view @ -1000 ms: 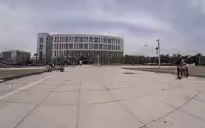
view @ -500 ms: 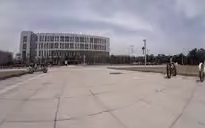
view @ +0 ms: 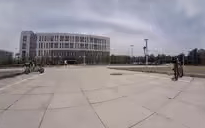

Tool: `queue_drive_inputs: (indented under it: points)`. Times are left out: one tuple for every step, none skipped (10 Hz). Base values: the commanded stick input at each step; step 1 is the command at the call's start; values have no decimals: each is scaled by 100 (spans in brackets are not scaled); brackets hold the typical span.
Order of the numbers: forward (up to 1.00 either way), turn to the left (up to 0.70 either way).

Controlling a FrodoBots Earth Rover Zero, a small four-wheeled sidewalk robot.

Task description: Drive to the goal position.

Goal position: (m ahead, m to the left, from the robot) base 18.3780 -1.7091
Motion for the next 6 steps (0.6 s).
queue_drive_inputs:
  points:
    - [100, 0]
    - [100, 0]
    - [100, 0]
    - [100, 0]
    - [100, 0]
    - [100, 0]
